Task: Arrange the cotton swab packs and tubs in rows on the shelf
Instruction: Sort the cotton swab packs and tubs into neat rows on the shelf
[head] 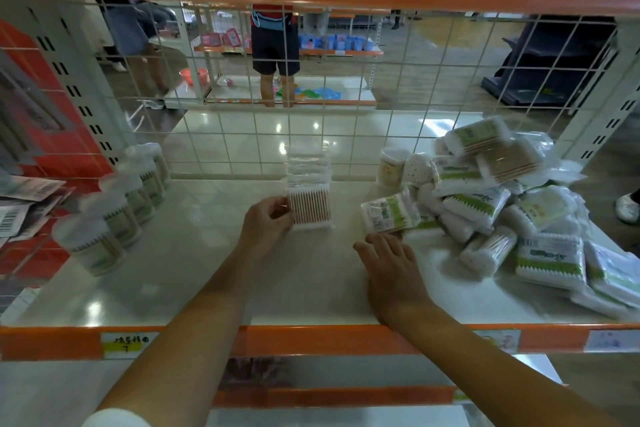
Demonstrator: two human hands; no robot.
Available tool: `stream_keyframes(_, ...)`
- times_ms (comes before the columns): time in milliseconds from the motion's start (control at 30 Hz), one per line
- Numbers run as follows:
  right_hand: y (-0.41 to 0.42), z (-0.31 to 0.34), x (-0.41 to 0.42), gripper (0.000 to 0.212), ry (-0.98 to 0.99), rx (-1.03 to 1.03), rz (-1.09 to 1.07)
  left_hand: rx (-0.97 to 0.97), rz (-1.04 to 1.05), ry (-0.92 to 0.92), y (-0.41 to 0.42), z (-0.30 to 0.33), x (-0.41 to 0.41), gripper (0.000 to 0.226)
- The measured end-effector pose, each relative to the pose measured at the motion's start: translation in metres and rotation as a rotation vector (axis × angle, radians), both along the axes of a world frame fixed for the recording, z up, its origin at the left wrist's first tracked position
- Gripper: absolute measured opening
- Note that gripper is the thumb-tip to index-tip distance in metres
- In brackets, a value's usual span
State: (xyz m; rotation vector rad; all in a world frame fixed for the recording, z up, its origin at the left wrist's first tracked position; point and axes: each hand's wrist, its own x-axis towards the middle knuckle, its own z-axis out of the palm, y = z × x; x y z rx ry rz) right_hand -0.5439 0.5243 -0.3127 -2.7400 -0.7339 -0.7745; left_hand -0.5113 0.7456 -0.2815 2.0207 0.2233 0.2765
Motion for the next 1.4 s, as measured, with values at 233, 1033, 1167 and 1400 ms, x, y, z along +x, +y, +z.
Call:
stream_keyframes(233, -0.003, 0.004, -0.005, 0.066, 0.023, 0.032, 0.020, -0.093, 0.022, -0.038, 0.001, 0.001, 0.001, 0.027)
stream_keyframes(1033, -0.008, 0.024, -0.005, 0.031, 0.556, 0.613, -0.226, 0.344, 0.031, -0.446, -0.028, -0.013, -0.017, 0.021)
stream_keyframes(1167, -0.009, 0.032, 0.007, 0.026, 0.813, 0.915, -0.348, 0.606, -0.185, -0.549, -0.044, -0.016, -0.022, 0.029)
stream_keyframes(1400, 0.011, 0.049, 0.026, 0.008, 1.132, 1.597, -0.525, 0.613, -0.225, -0.419, -0.035, -0.020, -0.023, 0.034)
